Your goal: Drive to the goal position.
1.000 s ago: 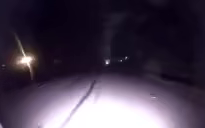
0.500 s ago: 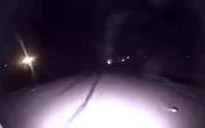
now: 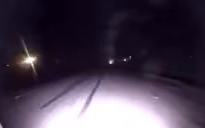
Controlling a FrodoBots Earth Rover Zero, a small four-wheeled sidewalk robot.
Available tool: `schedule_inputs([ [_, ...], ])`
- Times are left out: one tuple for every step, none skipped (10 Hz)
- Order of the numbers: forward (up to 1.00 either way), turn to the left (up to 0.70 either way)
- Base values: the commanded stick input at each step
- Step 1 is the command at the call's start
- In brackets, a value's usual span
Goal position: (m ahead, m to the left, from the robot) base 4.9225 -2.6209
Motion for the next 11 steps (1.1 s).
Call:
schedule_inputs([
  [1.00,-0.21],
  [1.00,-0.27],
  [1.00,-0.27],
  [1.00,-0.27],
  [1.00,-0.27],
  [1.00,-0.27],
  [1.00,-0.27],
  [1.00,-0.25],
  [1.00,-0.12],
  [1.00,0.00],
  [1.00,0.00],
])
